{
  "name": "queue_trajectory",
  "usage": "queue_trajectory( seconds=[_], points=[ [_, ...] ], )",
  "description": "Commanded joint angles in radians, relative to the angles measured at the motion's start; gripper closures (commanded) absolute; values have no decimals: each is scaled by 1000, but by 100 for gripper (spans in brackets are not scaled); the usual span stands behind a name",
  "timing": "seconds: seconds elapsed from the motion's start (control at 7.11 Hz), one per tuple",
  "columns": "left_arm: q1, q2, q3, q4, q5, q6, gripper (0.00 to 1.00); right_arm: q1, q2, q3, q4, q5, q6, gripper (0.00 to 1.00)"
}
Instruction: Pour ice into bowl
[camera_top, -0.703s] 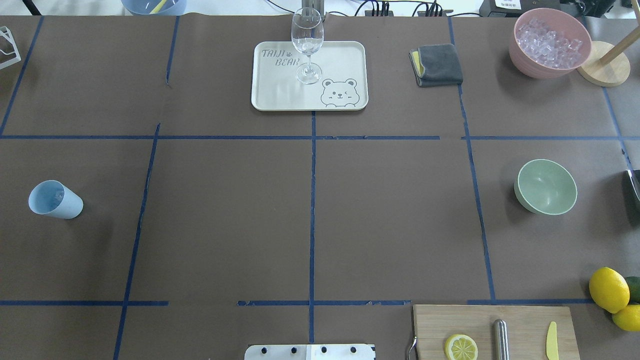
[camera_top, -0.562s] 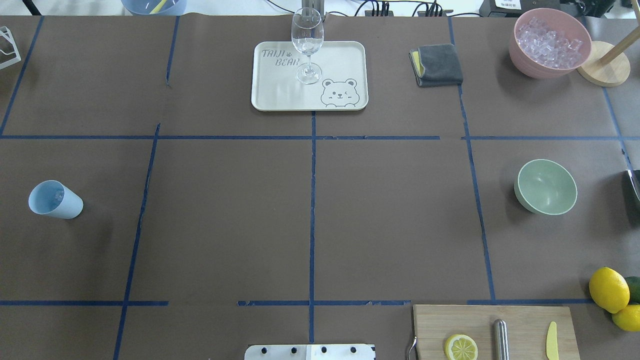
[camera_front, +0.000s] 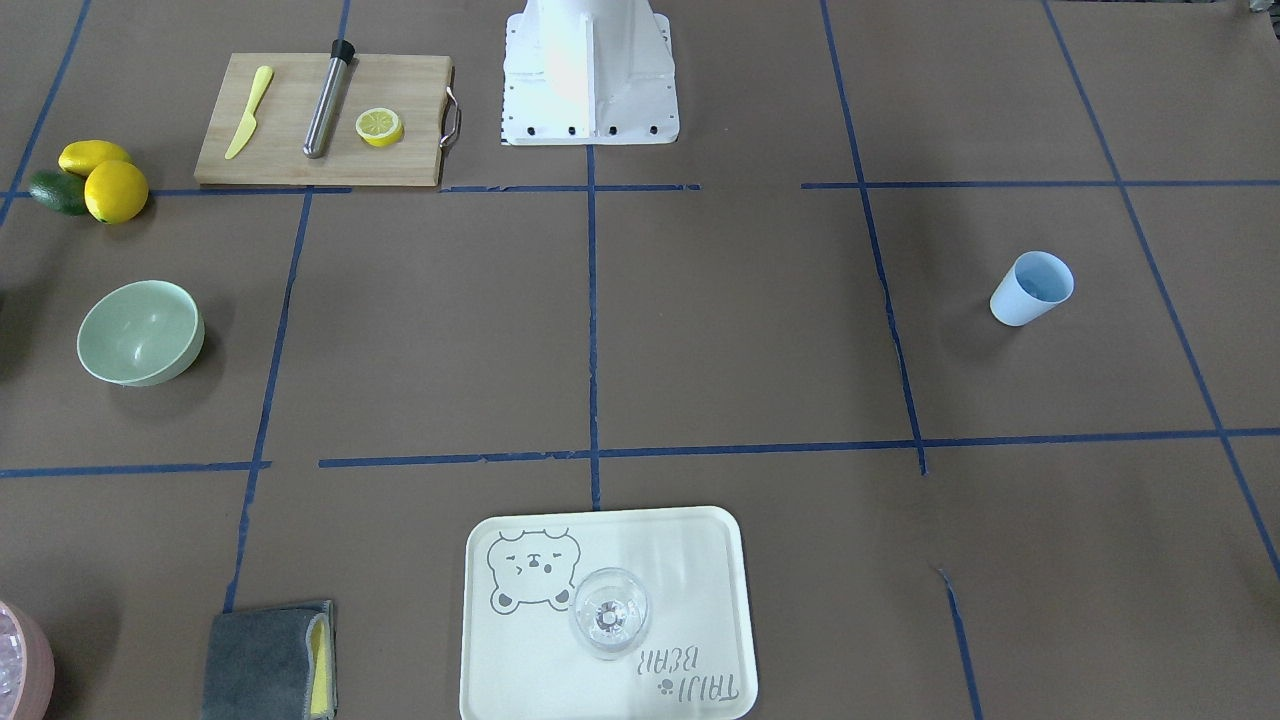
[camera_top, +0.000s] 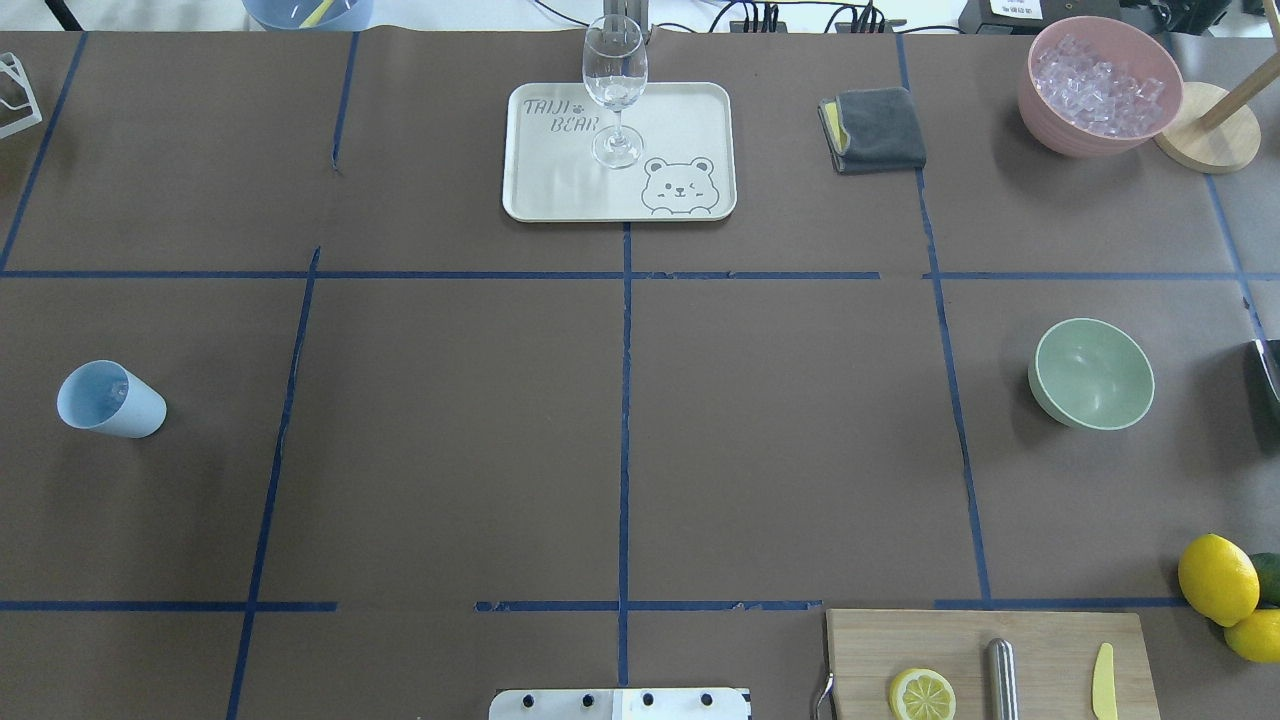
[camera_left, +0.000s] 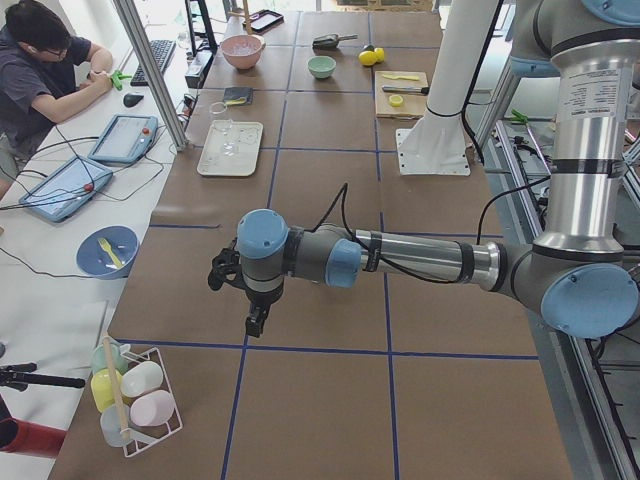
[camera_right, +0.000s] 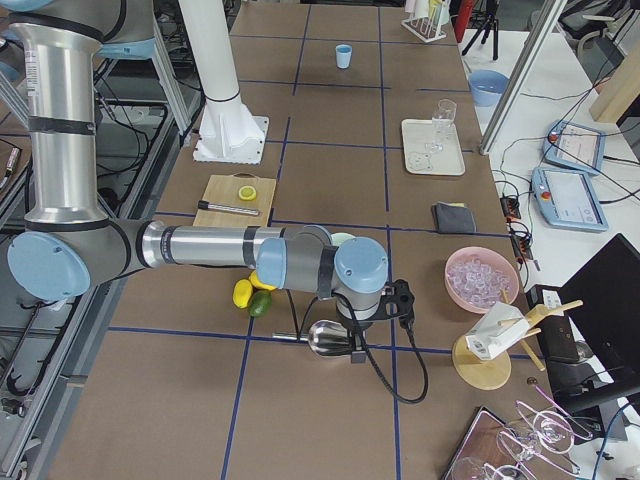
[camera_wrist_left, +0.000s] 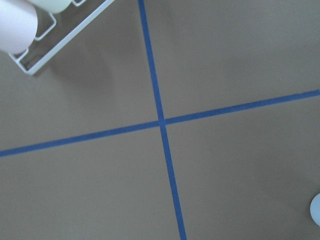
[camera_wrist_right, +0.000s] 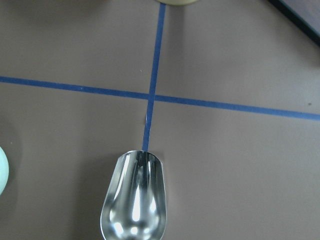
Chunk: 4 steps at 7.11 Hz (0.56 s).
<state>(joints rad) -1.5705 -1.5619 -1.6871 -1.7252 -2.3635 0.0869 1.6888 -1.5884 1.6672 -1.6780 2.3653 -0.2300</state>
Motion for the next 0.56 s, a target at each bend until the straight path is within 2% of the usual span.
queue_trajectory(
  seconds=[0.0, 0.14, 0.28, 0.42],
  points=[
    [1, 0, -2, -211, 1, -2, 0, -93, 27, 5, 20, 9, 11, 0],
    [15, 0, -3, -267, 1, -57, 0, -144, 27, 21, 21, 46, 50, 0],
    [64, 11, -25, -387, 9, -210, 0, -191, 33, 23, 61, 51, 166, 0],
    [123, 17, -37, -437, 12, -355, 0, -243, 22, 14, 189, 51, 304, 0]
  ],
)
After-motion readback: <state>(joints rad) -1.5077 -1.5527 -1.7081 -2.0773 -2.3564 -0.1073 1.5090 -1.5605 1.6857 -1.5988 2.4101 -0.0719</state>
